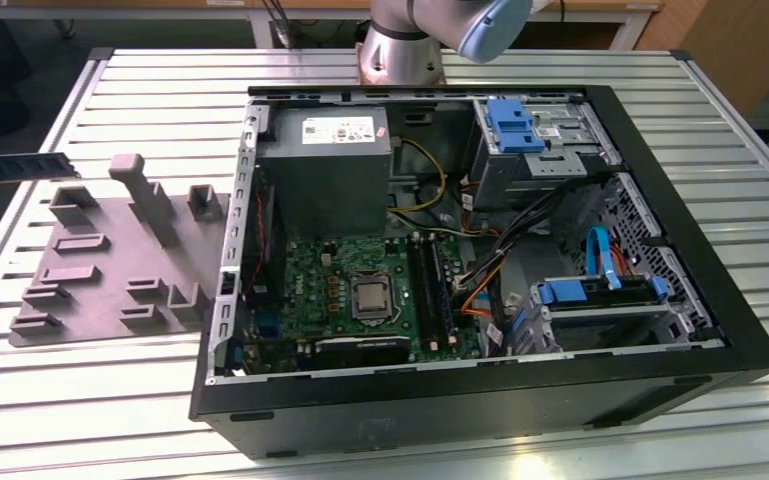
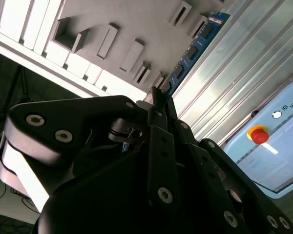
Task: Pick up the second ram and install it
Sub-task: 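Pick up the second ram and move it above second insertion slot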
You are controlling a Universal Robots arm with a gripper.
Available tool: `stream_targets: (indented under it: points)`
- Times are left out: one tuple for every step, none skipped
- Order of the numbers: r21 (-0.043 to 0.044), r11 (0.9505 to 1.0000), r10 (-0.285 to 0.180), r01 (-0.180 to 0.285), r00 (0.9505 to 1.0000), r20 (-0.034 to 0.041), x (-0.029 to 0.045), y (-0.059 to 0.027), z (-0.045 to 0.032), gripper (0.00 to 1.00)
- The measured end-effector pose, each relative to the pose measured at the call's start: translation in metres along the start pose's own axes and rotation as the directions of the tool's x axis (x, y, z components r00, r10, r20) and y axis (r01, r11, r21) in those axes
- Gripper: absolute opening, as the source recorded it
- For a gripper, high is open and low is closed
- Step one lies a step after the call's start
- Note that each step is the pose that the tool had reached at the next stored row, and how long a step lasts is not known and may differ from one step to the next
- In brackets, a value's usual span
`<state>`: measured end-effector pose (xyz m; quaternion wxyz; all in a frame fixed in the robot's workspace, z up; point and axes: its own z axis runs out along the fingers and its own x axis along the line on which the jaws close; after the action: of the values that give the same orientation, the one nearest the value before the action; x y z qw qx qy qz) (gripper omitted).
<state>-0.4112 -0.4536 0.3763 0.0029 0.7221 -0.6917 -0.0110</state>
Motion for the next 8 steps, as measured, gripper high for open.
stream_targets:
  points:
    - [0.0, 1.0, 0.0, 0.0, 1.0, 0.0, -0.0001, 0.0, -0.0006, 0.14]
    - [-0.0001, 1.0, 0.0, 0.0, 1.0, -0.0001, -0.0003, 0.0, -0.0014, 0.14]
    - [-0.0001, 1.0, 0.0, 0.0, 1.0, 0.0, -0.0004, 0.0, -0.0021, 0.14]
    - [-0.0001, 1.0, 0.0, 0.0, 1.0, 0.0, -0.0004, 0.0, -0.0028, 0.14]
    - [0.0, 1.0, 0.0, 0.0, 1.0, 0.0, -0.0005, 0.0, -0.0035, 0.14]
    - [-0.0001, 1.0, 0.0, 0.0, 1.0, 0.0, -0.0006, 0.0, -0.0043, 0.14]
    - [0.0, 1.0, 0.0, 0.0, 1.0, 0.0, -0.0007, 0.0001, -0.0049, 0.14]
    - [0.0, 1.0, 0.0, 0.0, 1.0, 0.0, -0.0008, 0.0001, -0.0058, 0.14]
